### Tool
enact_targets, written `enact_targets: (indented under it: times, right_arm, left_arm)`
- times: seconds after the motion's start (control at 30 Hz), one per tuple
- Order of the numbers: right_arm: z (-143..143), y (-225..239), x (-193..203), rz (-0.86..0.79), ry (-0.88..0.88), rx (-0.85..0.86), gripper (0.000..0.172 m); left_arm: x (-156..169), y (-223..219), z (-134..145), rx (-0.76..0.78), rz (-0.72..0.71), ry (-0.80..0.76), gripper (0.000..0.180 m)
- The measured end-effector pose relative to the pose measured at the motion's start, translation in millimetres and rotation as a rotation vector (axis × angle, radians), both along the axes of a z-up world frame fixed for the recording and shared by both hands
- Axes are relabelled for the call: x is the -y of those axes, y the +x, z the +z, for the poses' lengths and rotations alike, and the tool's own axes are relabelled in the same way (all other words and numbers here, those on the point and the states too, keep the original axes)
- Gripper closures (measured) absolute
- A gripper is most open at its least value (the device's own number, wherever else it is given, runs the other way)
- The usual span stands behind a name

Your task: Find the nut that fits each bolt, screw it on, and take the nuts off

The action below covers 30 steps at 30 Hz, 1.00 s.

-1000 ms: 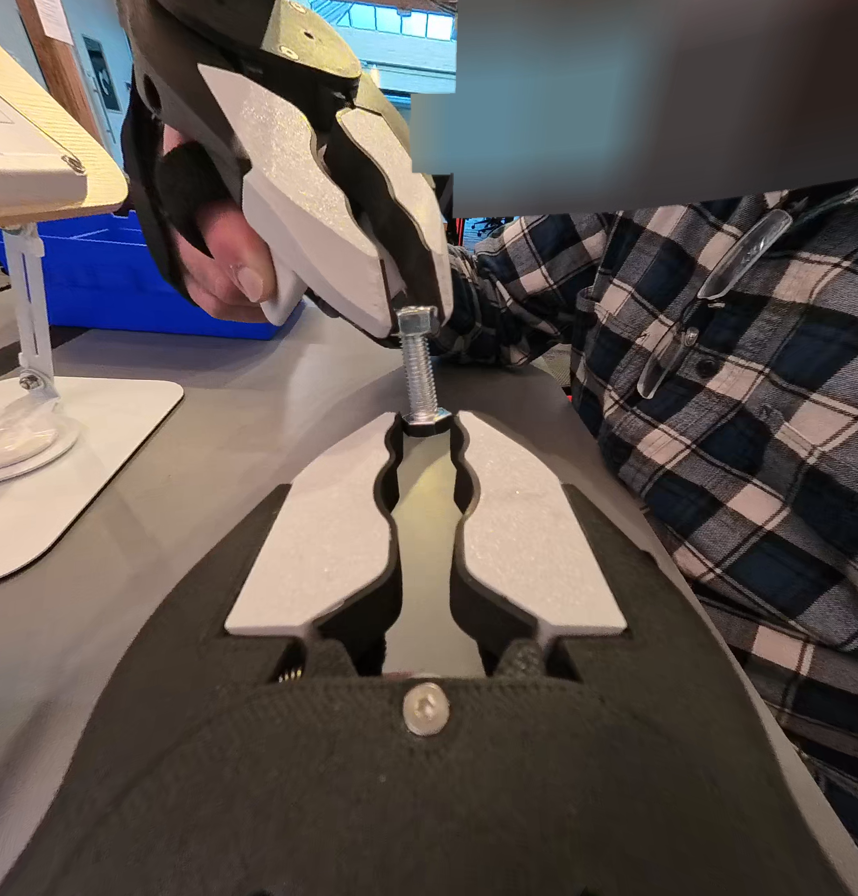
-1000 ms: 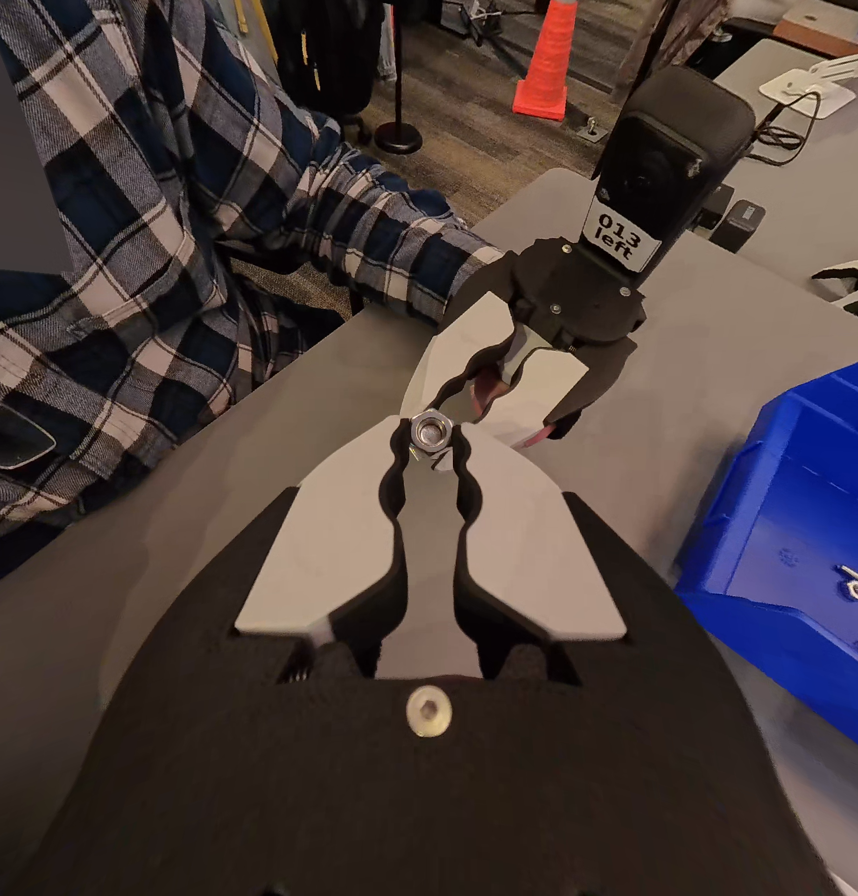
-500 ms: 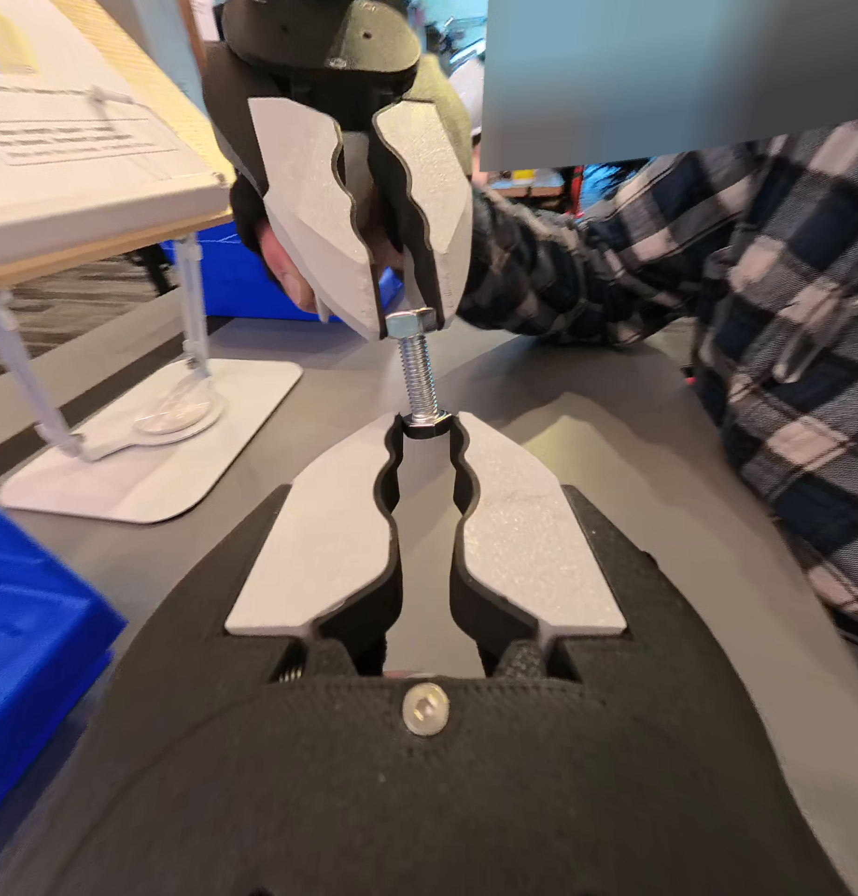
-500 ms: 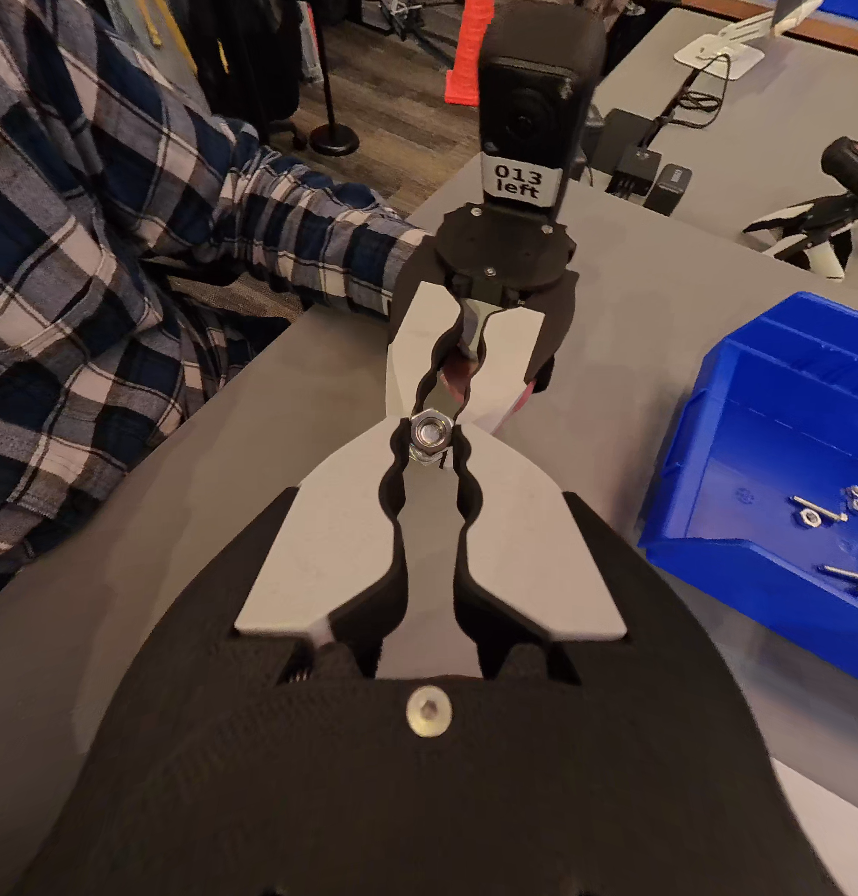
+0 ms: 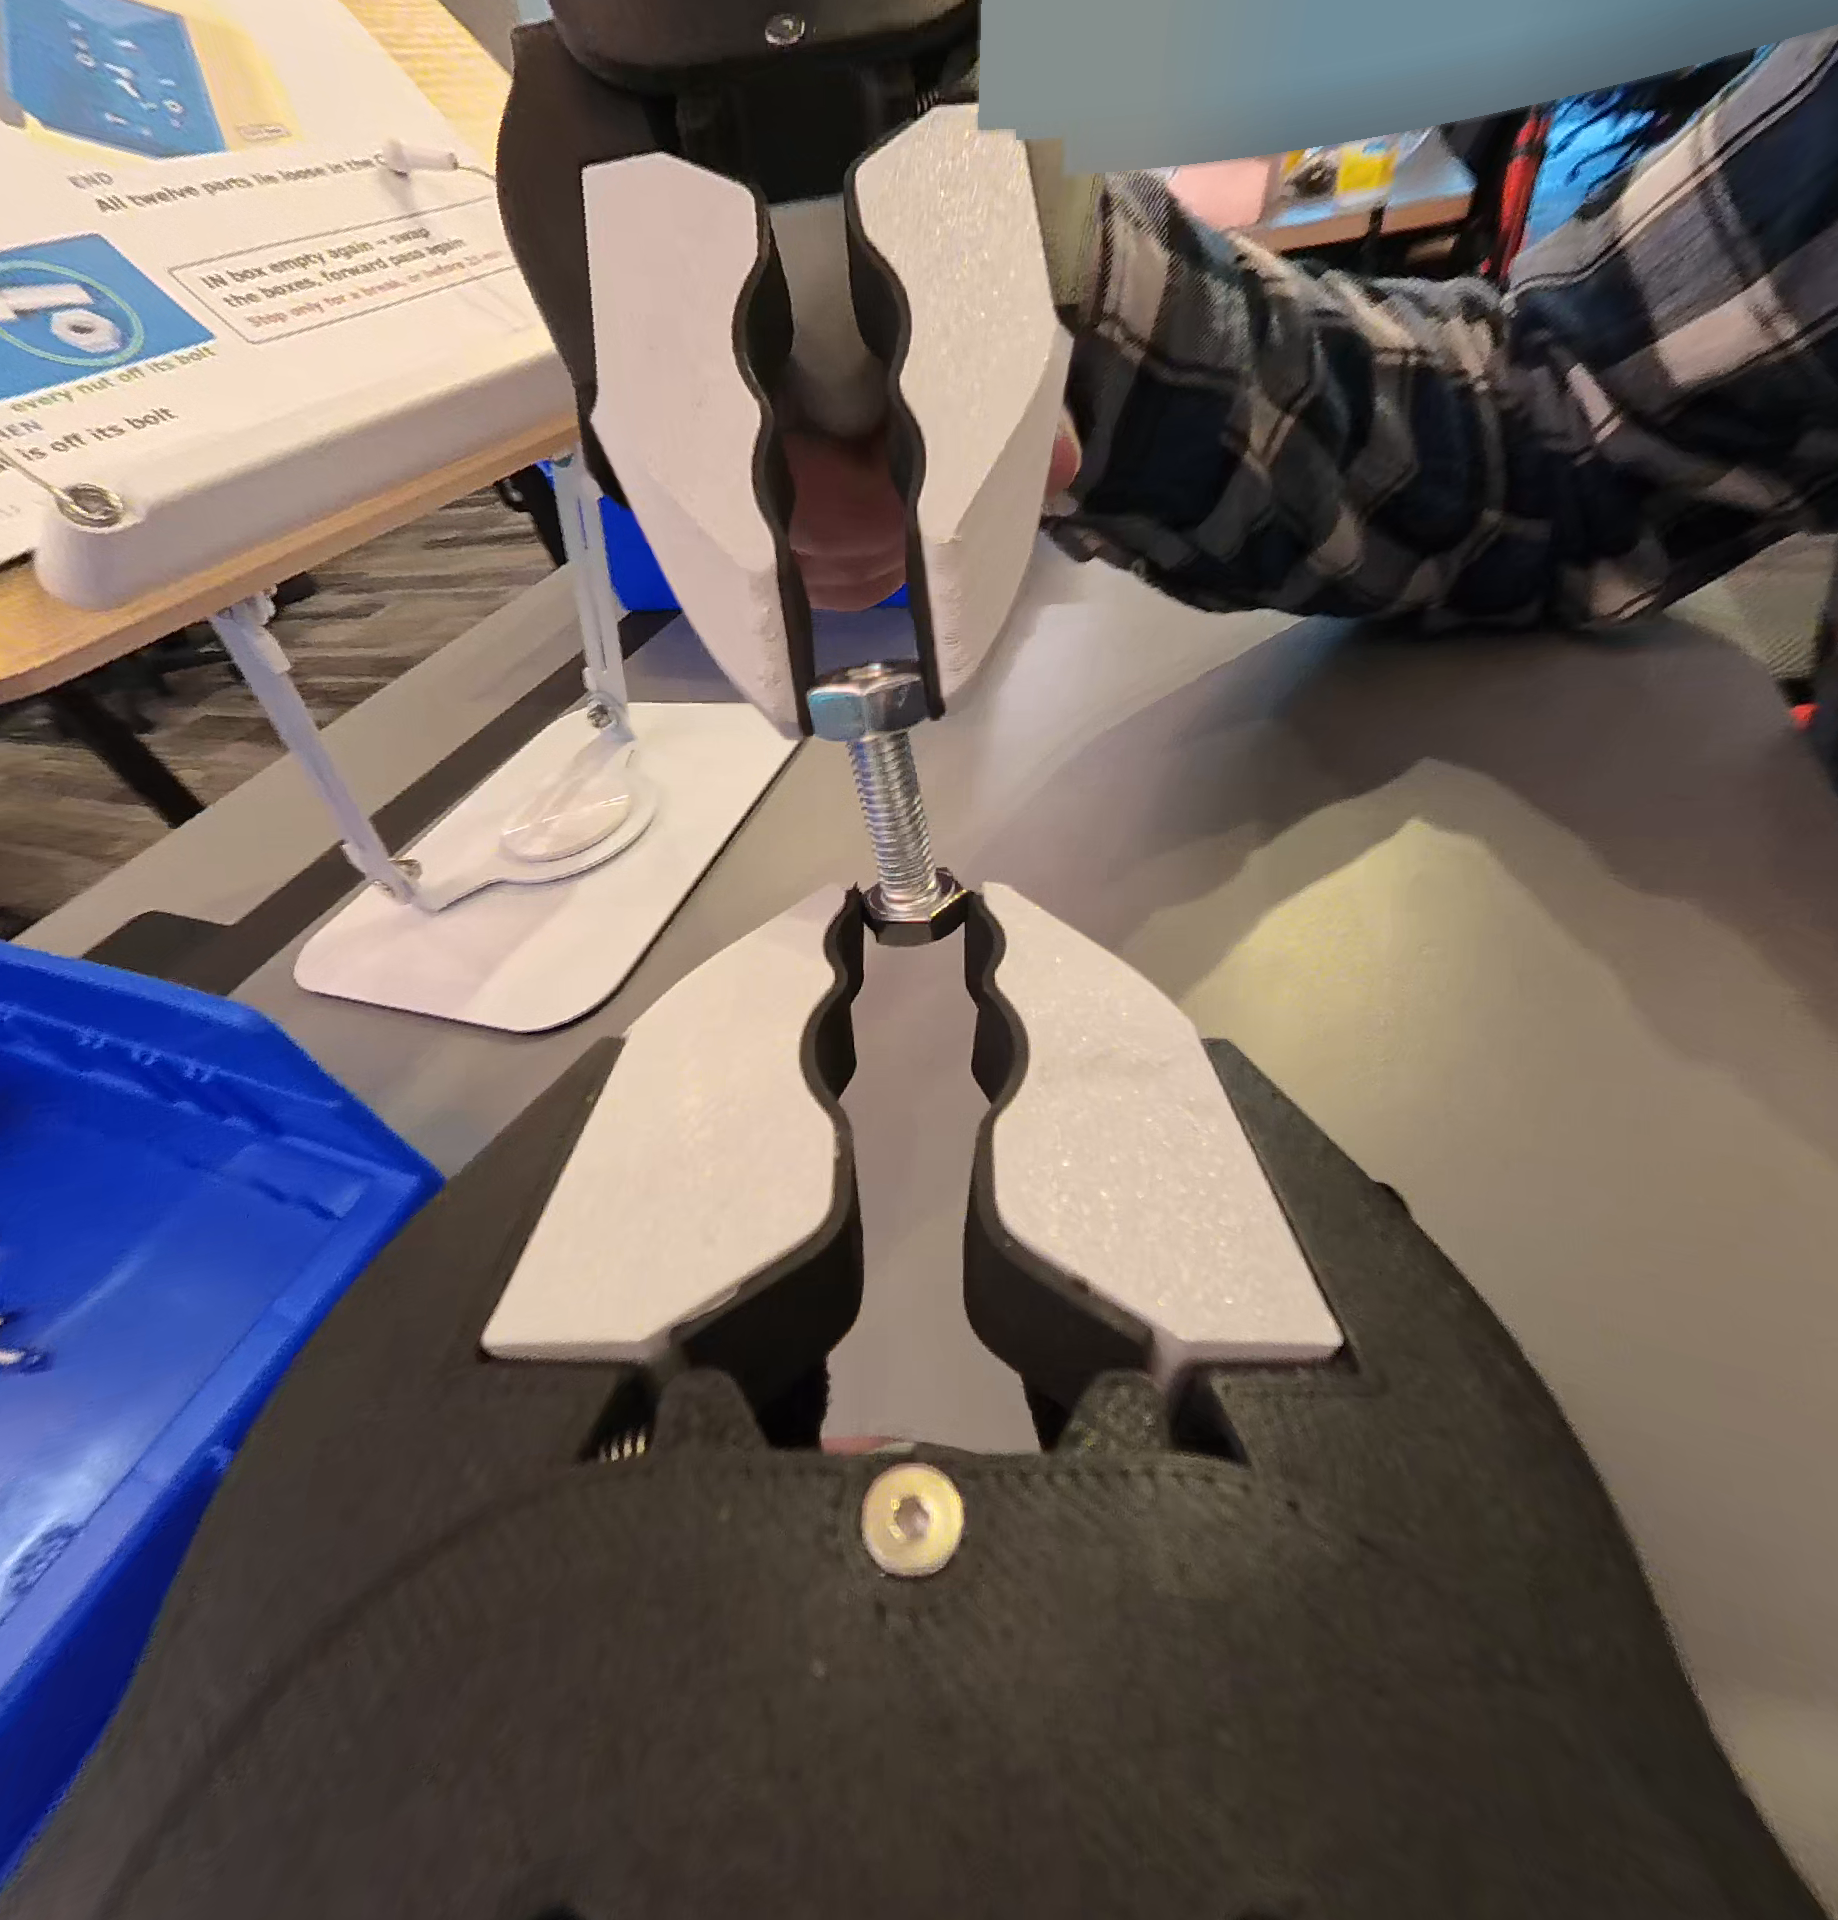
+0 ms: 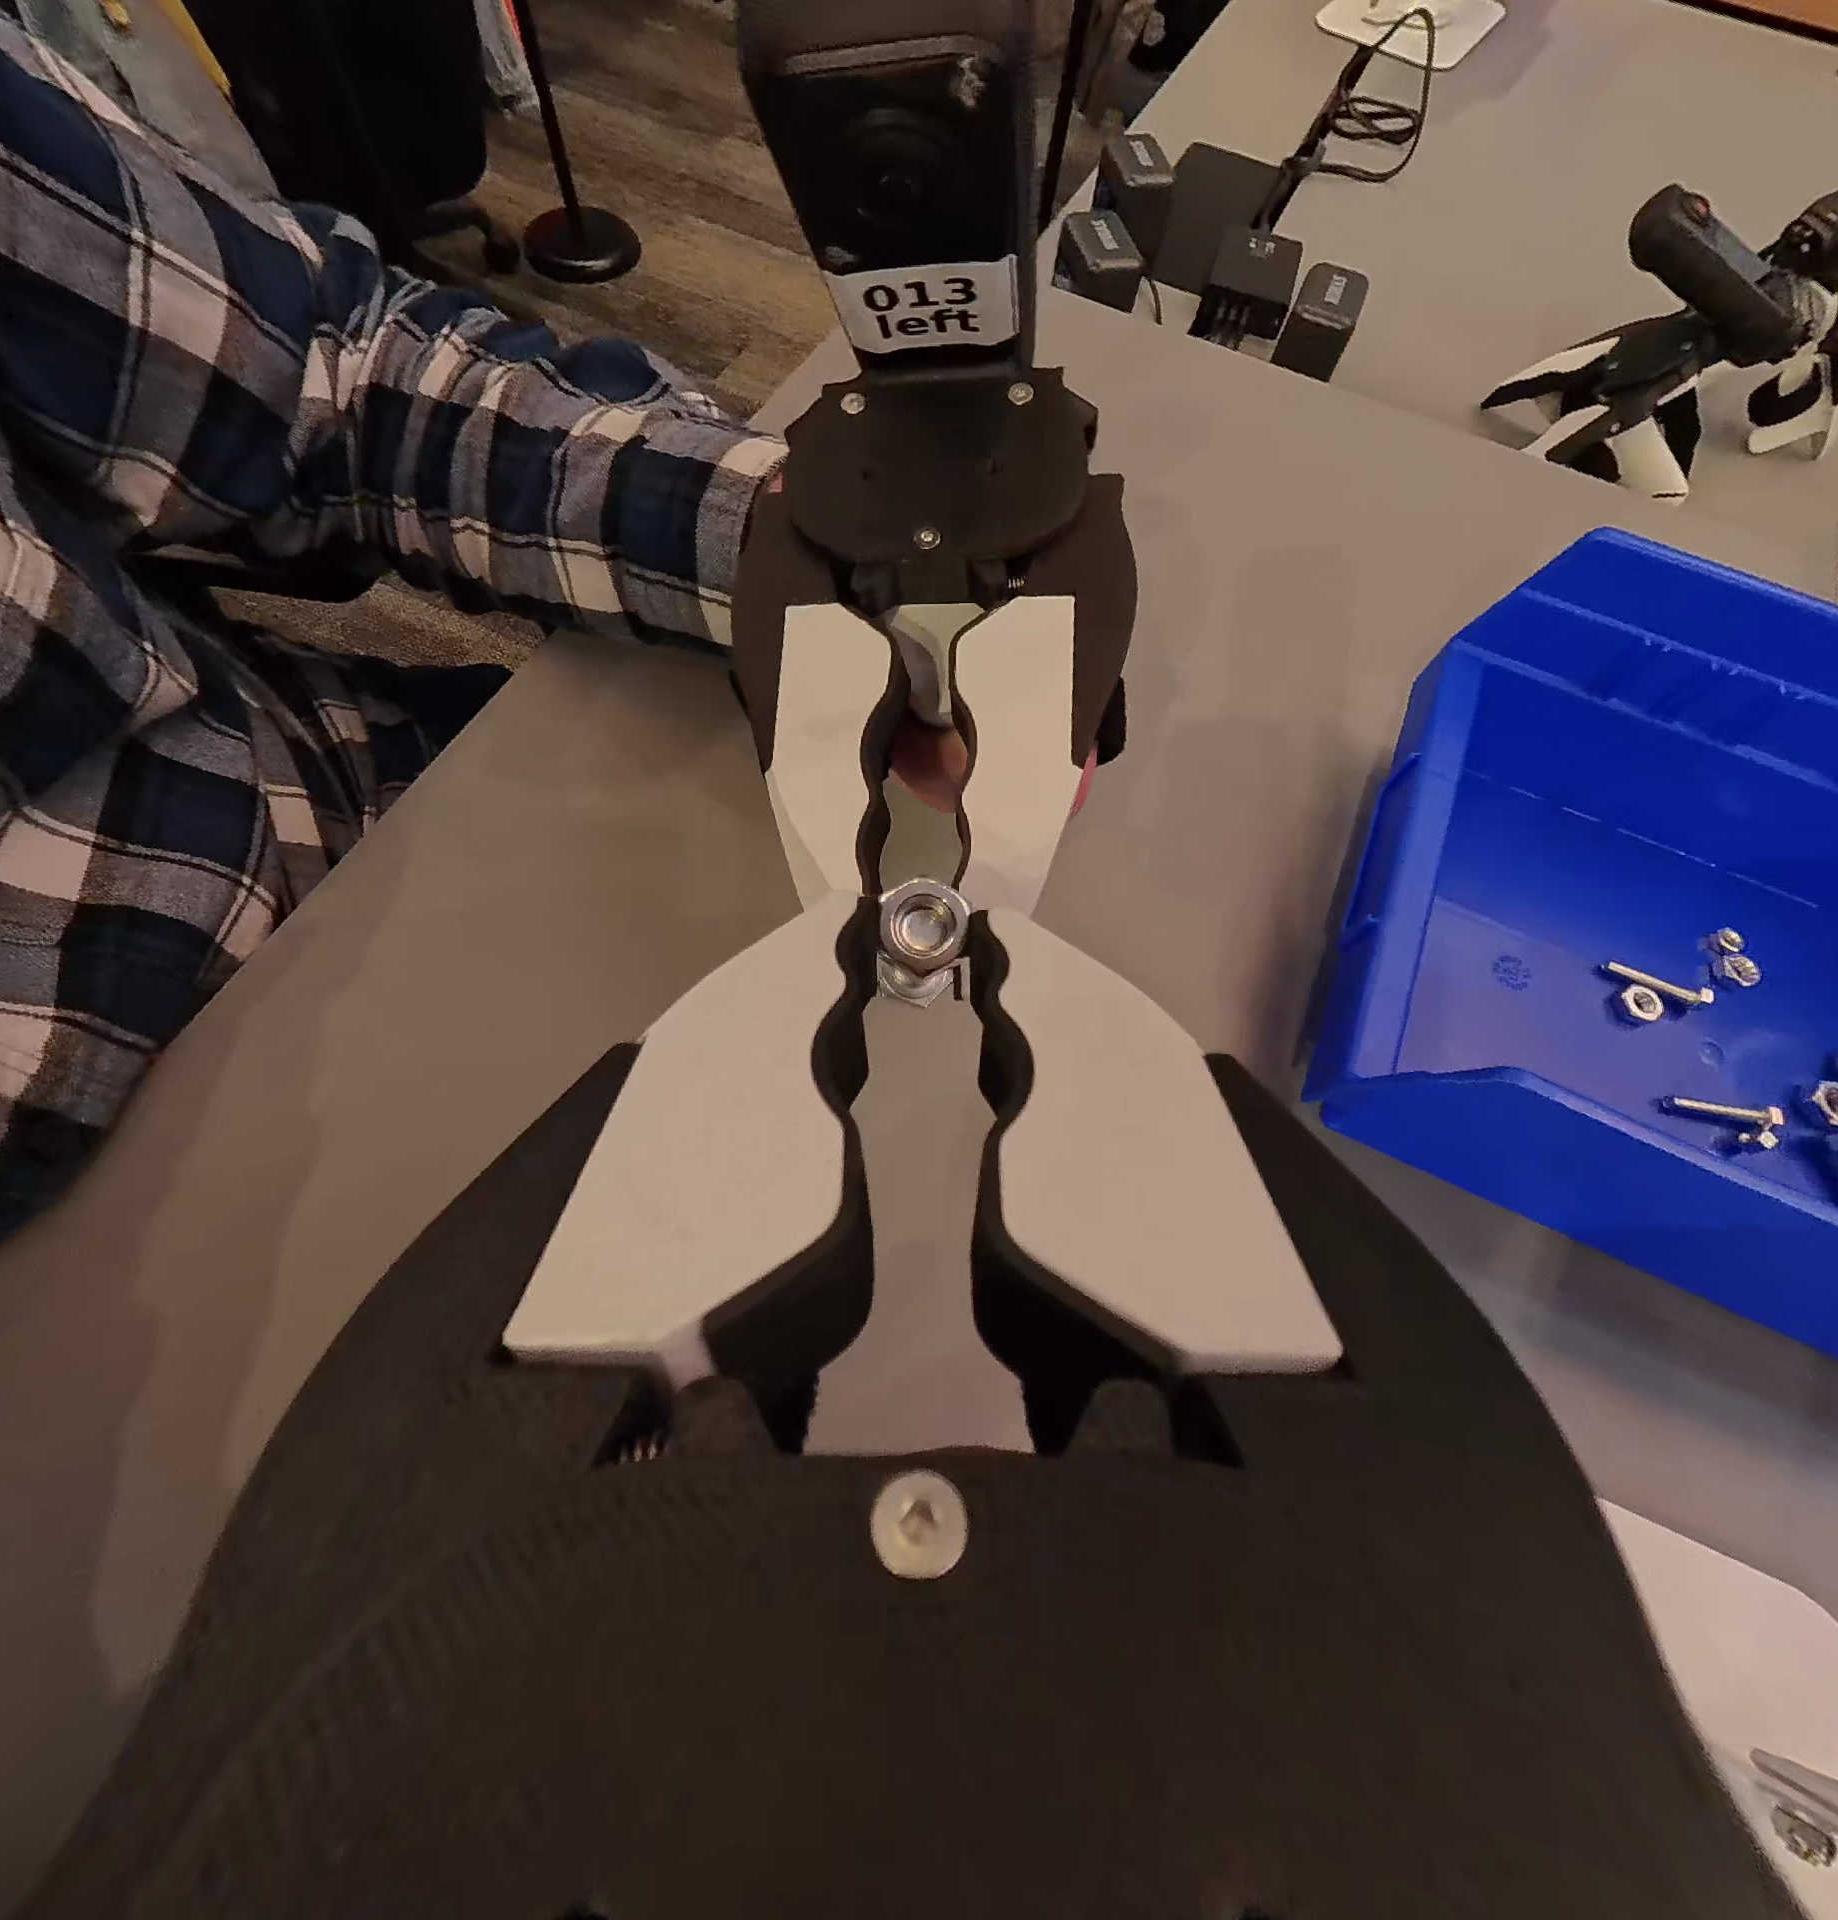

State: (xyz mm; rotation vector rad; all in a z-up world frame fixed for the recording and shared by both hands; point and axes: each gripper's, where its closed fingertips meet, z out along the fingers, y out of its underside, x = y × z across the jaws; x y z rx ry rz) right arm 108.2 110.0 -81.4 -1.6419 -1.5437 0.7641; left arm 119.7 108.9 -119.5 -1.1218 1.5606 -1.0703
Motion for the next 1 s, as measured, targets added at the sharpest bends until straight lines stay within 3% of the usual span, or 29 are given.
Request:
enact_targets:
  times: [0.63,1.0]
  right_arm:
    - [-6,4,-1,0.000,0.034,0.050,0.154]
    - [-5,6,-25,-0.137,-0.001,0.000,0.154]
  left_arm:
    - [-4,1,-5,-0.037,0.052,0.079,0.163]
    - [-31,0,-3,-0.037,0.253,0.177,0.163]
